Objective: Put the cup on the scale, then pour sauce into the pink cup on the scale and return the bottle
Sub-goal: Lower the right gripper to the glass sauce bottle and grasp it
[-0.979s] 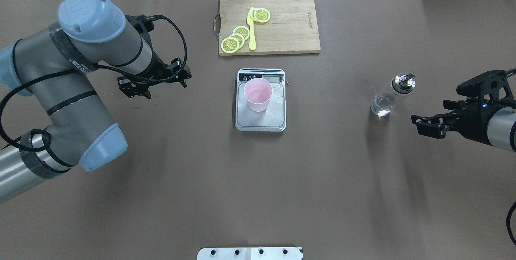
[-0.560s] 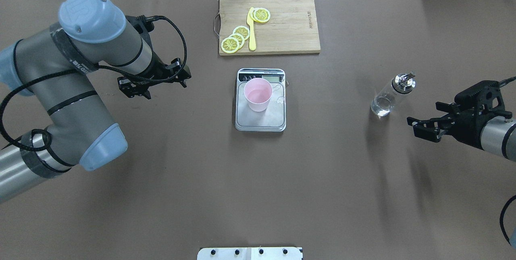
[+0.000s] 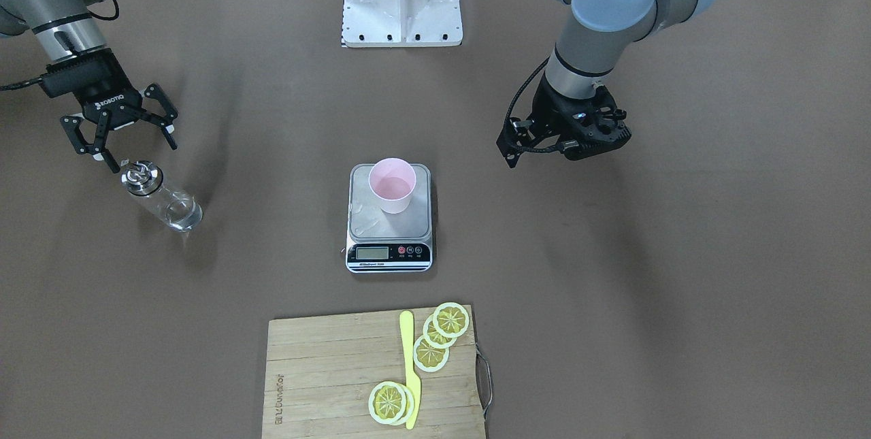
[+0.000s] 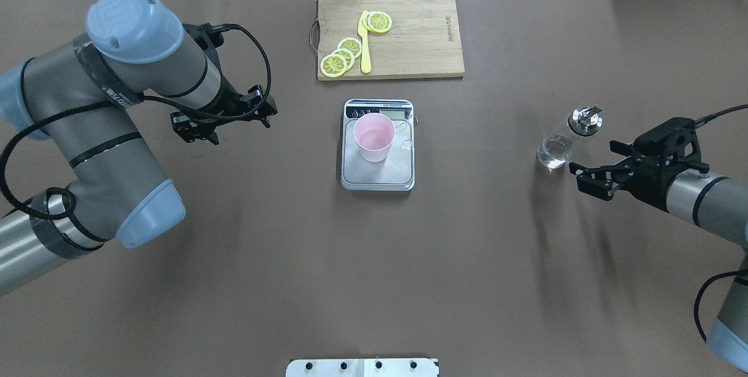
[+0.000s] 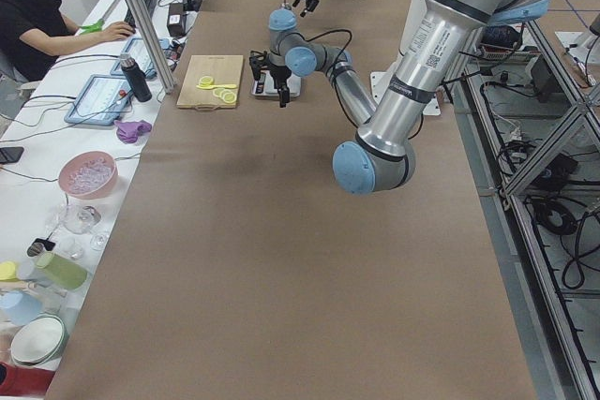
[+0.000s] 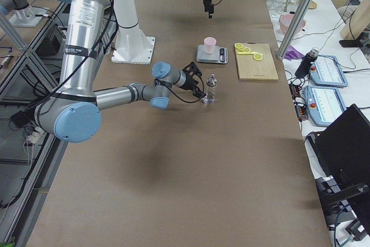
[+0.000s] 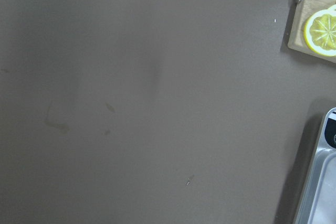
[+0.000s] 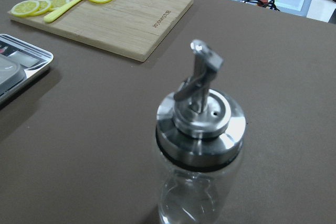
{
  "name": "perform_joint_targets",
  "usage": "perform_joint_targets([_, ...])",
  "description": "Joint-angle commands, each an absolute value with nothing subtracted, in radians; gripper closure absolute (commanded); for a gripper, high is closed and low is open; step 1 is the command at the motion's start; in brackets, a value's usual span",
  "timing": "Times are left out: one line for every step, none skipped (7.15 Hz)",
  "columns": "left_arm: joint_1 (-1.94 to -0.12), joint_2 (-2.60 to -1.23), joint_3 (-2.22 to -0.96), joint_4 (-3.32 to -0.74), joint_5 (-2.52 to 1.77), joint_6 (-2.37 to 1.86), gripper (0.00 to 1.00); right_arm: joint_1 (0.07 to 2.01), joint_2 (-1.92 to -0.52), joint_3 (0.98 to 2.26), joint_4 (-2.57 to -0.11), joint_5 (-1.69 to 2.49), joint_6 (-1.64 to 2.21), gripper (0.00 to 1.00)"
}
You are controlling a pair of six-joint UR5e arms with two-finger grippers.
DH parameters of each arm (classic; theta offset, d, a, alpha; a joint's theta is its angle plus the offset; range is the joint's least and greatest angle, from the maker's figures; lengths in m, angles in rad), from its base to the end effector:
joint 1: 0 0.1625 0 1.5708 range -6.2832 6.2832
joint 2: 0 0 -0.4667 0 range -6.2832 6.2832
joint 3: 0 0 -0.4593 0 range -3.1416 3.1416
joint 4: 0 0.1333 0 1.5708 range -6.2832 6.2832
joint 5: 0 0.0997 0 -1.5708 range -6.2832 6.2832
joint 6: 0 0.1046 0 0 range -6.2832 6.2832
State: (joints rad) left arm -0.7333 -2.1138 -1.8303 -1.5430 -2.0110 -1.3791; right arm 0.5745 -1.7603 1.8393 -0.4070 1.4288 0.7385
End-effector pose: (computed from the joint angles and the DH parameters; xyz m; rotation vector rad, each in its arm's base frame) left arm 0.4590 -0.5329 0.2297 -0.0341 0.8716 -0.3366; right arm -0.3393 -0.3961 0.5236 0.8969 -0.8669 -0.1353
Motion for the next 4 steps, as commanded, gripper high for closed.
perform_joint_targets([-0.732, -2.115, -1.819, -1.546, -2.011, -1.381, 0.02, 0.557, -1.723, 1.78, -0.394, 1.361, 0.738, 0.0])
perform_joint_targets([-0.73, -2.115, -1.818, -1.548, -2.011, -1.381, 0.02, 0.555, -1.712, 1.767, -0.394, 1.353, 0.738, 0.0])
perform_joint_targets([-0.73, -2.115, -1.818, -1.548, -2.011, -1.381, 0.02, 0.548, -1.704, 1.767, -0.394, 1.324, 0.739, 0.0])
perform_joint_targets([-0.73, -2.117, -1.818, -1.548, -2.011, -1.381, 0.02, 0.543, -1.7, 1.757, -0.388, 1.304, 0.741, 0.0])
